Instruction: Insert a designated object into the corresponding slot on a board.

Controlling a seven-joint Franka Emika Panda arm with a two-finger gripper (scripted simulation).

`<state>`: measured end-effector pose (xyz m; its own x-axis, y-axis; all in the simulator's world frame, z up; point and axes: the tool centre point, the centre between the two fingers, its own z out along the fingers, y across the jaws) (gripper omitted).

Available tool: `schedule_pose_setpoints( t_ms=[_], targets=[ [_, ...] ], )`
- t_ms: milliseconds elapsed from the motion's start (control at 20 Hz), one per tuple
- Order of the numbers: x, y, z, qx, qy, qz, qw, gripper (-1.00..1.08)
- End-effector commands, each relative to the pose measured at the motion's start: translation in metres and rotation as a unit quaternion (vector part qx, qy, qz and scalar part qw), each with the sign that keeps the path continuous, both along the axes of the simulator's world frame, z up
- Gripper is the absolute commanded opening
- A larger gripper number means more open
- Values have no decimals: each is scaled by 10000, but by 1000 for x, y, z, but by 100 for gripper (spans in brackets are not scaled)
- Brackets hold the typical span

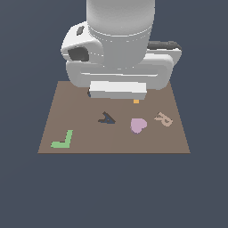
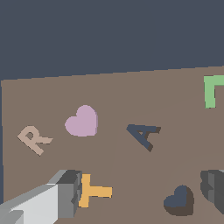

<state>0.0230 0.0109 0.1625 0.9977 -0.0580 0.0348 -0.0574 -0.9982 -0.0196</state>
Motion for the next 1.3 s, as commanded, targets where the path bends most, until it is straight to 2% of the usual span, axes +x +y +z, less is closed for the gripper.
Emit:
schedule_pose_setpoints(
  t_ms=[0,650,1250],
  targets=[
    [4,9,-13,-9,25,-27,10000,100],
    [32,63,-95,-72,152,-221,9996,100],
    [39,74,-113,-83,184,-260,9995,100]
  ],
)
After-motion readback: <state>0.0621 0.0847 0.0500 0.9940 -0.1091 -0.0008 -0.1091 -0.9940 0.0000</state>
